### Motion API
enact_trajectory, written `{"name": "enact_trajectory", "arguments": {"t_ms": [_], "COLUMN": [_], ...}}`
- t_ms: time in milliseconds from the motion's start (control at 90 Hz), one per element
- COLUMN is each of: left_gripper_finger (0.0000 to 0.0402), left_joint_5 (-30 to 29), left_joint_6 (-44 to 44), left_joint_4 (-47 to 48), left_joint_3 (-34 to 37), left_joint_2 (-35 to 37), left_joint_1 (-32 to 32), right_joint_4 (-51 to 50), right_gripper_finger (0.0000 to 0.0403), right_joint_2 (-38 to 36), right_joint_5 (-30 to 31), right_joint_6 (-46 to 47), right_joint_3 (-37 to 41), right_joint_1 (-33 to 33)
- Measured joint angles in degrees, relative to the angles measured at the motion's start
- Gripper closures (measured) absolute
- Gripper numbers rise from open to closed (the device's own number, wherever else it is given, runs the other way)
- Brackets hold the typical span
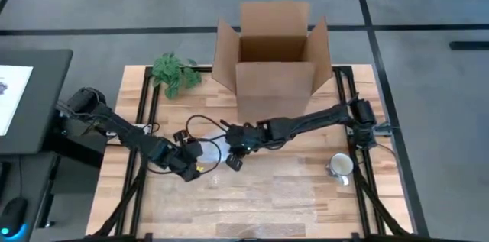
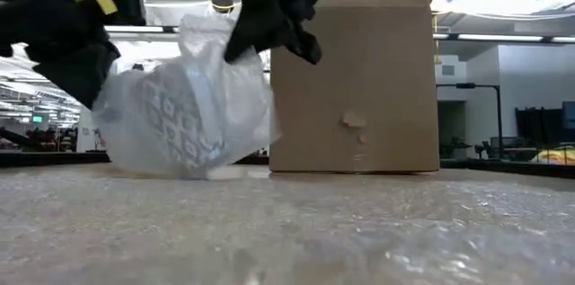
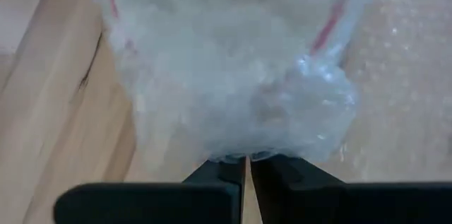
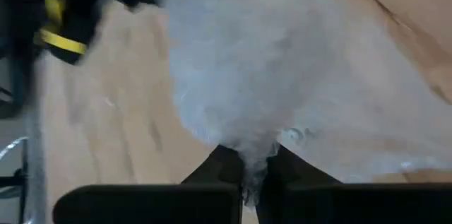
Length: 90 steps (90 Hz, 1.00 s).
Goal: Wrap mug
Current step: Wrap the white mug with bubble wrap
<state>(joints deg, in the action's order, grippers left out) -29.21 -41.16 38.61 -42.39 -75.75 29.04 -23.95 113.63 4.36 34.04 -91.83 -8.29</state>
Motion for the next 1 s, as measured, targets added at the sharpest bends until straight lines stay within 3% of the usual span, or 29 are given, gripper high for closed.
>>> {"name": "enact_trajectory", "arguments": {"t_ms": [533, 767, 1000], "left_gripper_finger": [0.0402, 0.0402, 0.0402], "left_joint_5": [-1.42, -2.83, -2.99], "left_joint_6": [10.35, 11.38, 12.34], "left_joint_4": [-6.61, -0.01, 7.55], "left_joint_3": [-0.10, -4.68, -8.75], "left_joint_2": [0.00, 0.52, 1.41], "left_joint_1": [-2.34, -2.32, -2.31], "right_joint_4": [-1.06, -2.13, -10.53], "right_gripper_finger": [0.0402, 0.0394, 0.0339], "right_joint_2": [0.02, 0.04, -0.10], "right_joint_5": [-0.02, 0.03, 0.07], "right_joint_6": [4.86, 6.08, 7.61], "right_joint_3": [5.40, 5.84, 5.79], "right_joint_1": [-0.81, -1.91, -0.92]}}
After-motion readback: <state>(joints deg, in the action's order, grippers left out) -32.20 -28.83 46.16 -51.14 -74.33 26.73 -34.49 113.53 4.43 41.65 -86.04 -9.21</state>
